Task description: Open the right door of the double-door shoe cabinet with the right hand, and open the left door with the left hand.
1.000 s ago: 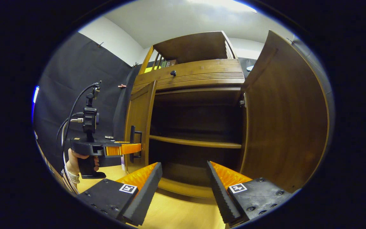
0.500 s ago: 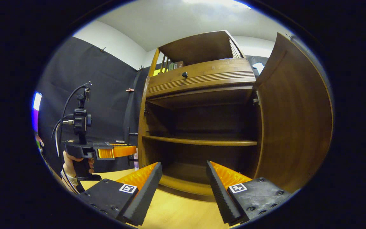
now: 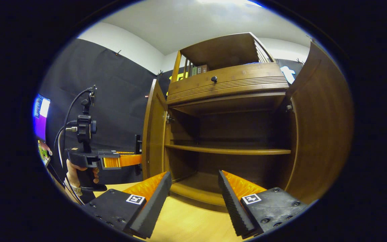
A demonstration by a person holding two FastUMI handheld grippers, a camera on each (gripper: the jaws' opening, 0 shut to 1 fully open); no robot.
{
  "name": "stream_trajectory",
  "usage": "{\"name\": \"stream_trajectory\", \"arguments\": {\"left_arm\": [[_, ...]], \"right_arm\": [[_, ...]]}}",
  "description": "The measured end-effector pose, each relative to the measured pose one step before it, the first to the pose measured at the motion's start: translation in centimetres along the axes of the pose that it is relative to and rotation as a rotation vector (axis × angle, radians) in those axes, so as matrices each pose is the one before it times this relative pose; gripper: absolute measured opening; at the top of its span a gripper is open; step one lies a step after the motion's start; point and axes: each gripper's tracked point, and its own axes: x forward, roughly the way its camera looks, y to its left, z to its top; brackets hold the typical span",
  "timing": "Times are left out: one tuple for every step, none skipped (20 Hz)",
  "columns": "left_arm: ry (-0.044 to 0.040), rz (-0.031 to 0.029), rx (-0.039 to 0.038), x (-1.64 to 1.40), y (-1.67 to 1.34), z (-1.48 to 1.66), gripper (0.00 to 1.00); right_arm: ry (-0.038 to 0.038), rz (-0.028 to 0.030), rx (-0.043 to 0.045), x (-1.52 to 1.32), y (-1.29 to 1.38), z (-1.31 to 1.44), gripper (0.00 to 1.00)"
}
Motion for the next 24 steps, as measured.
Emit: {"name": "stream_trajectory", "arguments": {"left_arm": [[-0.00123, 0.01072, 0.00357, -0.361, 0.513, 0.069, 0.26], [-0.00059, 0.01104, 0.00174, -0.358, 0.545, 0.048, 0.26], [0.0004, 0.01133, 0.00158, -0.261, 0.513, -0.003, 0.24], [-0.00244, 0.01269, 0.00277, -0.417, 0.605, 0.037, 0.23], [0.00009, 0.01483, 0.00412, -0.197, 0.642, 0.034, 0.23], [-0.00283, 0.01532, 0.00417, -0.36, 0.702, 0.083, 0.22], [-0.01123, 0.01188, 0.00204, -0.395, 0.644, 0.303, 0.2], [-0.0163, 0.00646, 0.00013, -0.45, 0.514, 0.629, 0.19], [-0.01462, 0.00448, -0.0002, -0.423, 0.322, 0.626, 0.19], [-0.01051, 0.00763, 0.00043, -0.377, 0.453, 0.474, 0.17], [-0.00479, 0.01048, 0.00696, -0.359, 0.63, 0.022, 0.17], [-0.00534, 0.01342, 0.01326, -0.33, 0.565, 0.284, 0.19], [-0.00157, 0.01673, 0.01398, -0.32, 0.193, 0.28, 0.17], [-0.00083, 0.01704, 0.01162, -0.098, 0.165, 0.195, 0.15], [0.00046, 0.01398, 0.00509, 0.117, 0.163, 0.056, 0.17], [0.00126, 0.00123, -0.00522, -0.025, -0.073, 0.009, 0.17], [-0.00116, 0.008, -0.00827, 0.036, 0.103, 0.164, 0.17], [0.00069, 0.01842, 0.00104, -0.485, 0.334, 0.532, 0.17], [0.00291, 0.00924, 0.00024, -0.139, 0.022, 0.425, 0.07], [0.00374, -0.00922, -0.00943, -0.283, -0.252, 0.321, 0.07], [0.00368, -0.01259, -0.01169, -0.134, -0.146, 0.1, 0.05], [0.00323, -0.00722, -0.01066, -0.071, 0.027, 0.209, 0.1], [-0.00021, -0.00634, -0.00726, -0.081, 0.174, -0.028, 0.11], [0.00093, -0.00792, -0.00644, -0.058, -0.184, 0.24, 0.11]], "right_arm": [[0.00347, 0.00875, 0.00293, 0.247, 0.422, -0.105, 0.89], [0.00121, 0.00835, 0.00171, 0.242, 0.492, -0.063, 0.89], [-0.00056, 0.00943, 0.00051, 0.247, 0.486, 0.002, 0.89], [0.00066, 0.00989, -0.00071, 0.273, 0.512, -0.023, 0.89], [0.00151, 0.0087, -0.00165, 0.161, 0.475, -0.083, 0.89], [0.00166, 0.00645, -0.00226, 0.171, 0.491, -0.042, 0.89], [0.00031, 0.00695, -0.00097, 0.246, 0.425, 0.032, 0.89], [-0.00043, 0.00598, 0.00066, 0.221, 0.446, 0.0, 0.89], [-0.00066, 0.00496, 0.00241, 0.214, 0.378, -0.011, 0.89], [-0.00241, 0.00548, 0.00401, 0.164, 0.424, 0.064, 0.89], [-0.00222, 0.00526, 0.00431, 0.16, 0.395, 0.099, 0.89], [-0.00241, 0.00533, 0.0034, 0.232, 0.384, 0.074, 0.89], [-0.00084, 0.00536, 0.00208, 0.142, 0.449, -0.024, 0.89], [0.0005, 0.00382, 0.00141, 0.123, 0.411, 0.018, 0.89], [0.00133, 0.00441, 0.00207, 0.113, 0.354, -0.111, 0.89], [0.00128, 0.00536, 0.00376, 0.216, 0.45, -0.054, 0.89], [0.00316, 0.00341, 0.00356, 0.243, 0.303, -0.081, 0.89], [0.00682, 0.00415, 0.00323, 0.191, 0.377, -0.203, 0.89], [0.00545, 0.00339, 0.00282, 0.173, 0.303, -0.356, 0.89], [0.0042, 0.0012, 0.0037, 0.261, 0.258, -0.18, 0.89], [0.00445, 0.00164, 0.00425, 0.234, 0.155, -0.08, 0.89], [0.00183, 0.00206, 0.00537, 0.167, 0.284, -0.083, 0.89], [-0.00097, 0.00199, 0.0053, 0.092, 0.267, 0.023, 0.89], [-0.00362, -0.00127, 0.0041, 0.062, 0.132, 0.138, 0.89]]}}
